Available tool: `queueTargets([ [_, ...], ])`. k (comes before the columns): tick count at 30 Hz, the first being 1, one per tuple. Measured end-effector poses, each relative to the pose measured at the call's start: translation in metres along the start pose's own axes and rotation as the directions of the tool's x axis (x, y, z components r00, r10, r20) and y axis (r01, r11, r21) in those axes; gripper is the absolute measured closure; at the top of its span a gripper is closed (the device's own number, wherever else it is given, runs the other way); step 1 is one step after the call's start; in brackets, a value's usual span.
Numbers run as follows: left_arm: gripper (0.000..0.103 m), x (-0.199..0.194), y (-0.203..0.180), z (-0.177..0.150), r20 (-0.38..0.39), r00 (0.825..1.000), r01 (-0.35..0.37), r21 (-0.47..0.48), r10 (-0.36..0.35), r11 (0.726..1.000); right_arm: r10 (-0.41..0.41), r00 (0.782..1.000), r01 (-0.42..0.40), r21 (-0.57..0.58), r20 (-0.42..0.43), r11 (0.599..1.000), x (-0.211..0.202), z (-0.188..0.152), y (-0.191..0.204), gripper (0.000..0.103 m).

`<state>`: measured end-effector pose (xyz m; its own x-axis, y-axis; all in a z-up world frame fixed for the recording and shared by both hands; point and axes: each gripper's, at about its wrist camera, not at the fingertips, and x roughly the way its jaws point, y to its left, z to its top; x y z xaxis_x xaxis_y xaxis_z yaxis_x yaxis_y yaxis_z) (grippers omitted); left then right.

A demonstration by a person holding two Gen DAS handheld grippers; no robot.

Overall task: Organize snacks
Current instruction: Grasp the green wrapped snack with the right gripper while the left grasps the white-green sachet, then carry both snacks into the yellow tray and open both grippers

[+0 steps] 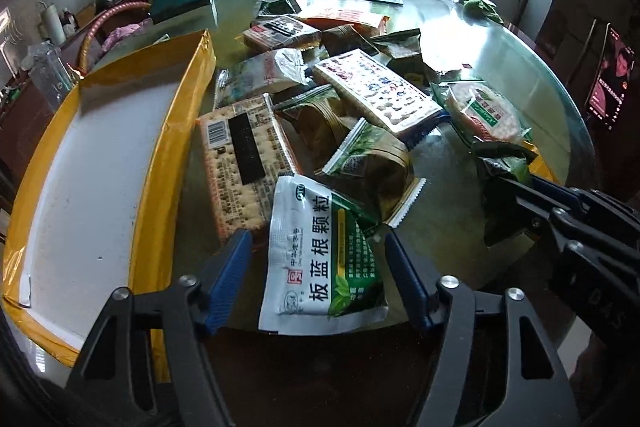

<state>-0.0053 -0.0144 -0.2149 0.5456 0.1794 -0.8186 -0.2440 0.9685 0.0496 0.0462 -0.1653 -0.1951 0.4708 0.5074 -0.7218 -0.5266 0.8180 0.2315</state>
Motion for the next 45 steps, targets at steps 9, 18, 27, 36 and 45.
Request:
queueTargets([
  [9,0.059,-0.009,0.012,-0.01,0.038,0.999,0.029,0.004,-0.03,1.0,0.013,1.0,-0.013,-0.012,-0.007,1.0,0.006,0.003,0.009,0.079],
  [18,0.076,-0.018,0.03,-0.007,0.043,0.988,0.15,-0.074,-0.147,0.986,0.025,1.0,-0.025,-0.017,0.007,1.0,0.006,0.008,0.019,0.079],
  [27,0.038,0.001,0.02,-0.01,-0.031,0.998,0.052,-0.045,-0.053,0.998,0.043,0.999,-0.044,-0.016,-0.023,0.999,0.015,0.005,0.027,0.078],
  [36,0.081,-0.007,0.03,-0.01,0.02,0.991,0.136,-0.087,-0.135,0.987,0.036,0.999,-0.036,0.001,-0.027,0.999,0.015,0.003,0.021,0.078],
  [45,0.081,-0.05,0.058,0.001,0.166,0.945,0.312,-0.212,-0.28,0.926,0.07,0.998,-0.07,-0.014,0.005,0.997,0.006,0.005,0.029,0.078],
])
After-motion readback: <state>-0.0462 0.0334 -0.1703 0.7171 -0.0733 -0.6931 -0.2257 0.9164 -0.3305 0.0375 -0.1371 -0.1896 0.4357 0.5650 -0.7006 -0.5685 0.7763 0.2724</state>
